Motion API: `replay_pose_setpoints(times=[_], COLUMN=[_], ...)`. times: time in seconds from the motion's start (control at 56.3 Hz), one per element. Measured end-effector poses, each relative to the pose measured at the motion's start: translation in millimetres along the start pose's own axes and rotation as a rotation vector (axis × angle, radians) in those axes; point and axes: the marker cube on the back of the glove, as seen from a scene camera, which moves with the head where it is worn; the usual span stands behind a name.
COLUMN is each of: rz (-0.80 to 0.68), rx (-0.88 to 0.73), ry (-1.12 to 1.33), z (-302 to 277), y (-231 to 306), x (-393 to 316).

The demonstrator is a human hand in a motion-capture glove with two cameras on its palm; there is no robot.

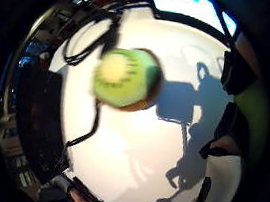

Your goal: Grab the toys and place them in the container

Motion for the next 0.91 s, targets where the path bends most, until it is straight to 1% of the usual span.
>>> replay_pose_setpoints(times=[0.107, 0.195, 0.32, 0.409, 0.48, 0.533, 0.64, 0.693, 0.746, 0.835, 0.906], rz=[-0.133, -0.303, -0.597, -0.707, -0.737, -0.787, -0.849, -0.894, -0.899, -0.896, -0.836], rx=[0.094, 0.173, 0.272, 0.254, 0.271, 0.271, 0.136, 0.069, 0.019, 0.022, 0.054], ry=[-0.085, -0.152, -0.145, -0.167, -0.094, -0.066, -0.113, -0.038, 0.005, -0.075, -0.189], z=[-63.8, -99.3, -131.5, -144.6, -142.4, -138.8, -135.0, -129.8, -125.8, -121.4, -120.7], y=[-8.1, 17.0, 54.6, 74.0, 77.5, 81.0, 94.7, 98.3, 99.8, 95.9, 86.6], x=[-31.6, -91.5, -172.9, -226.5, -257.2, -273.9, -294.8, -290.4, -282.4, -263.4, -245.9])
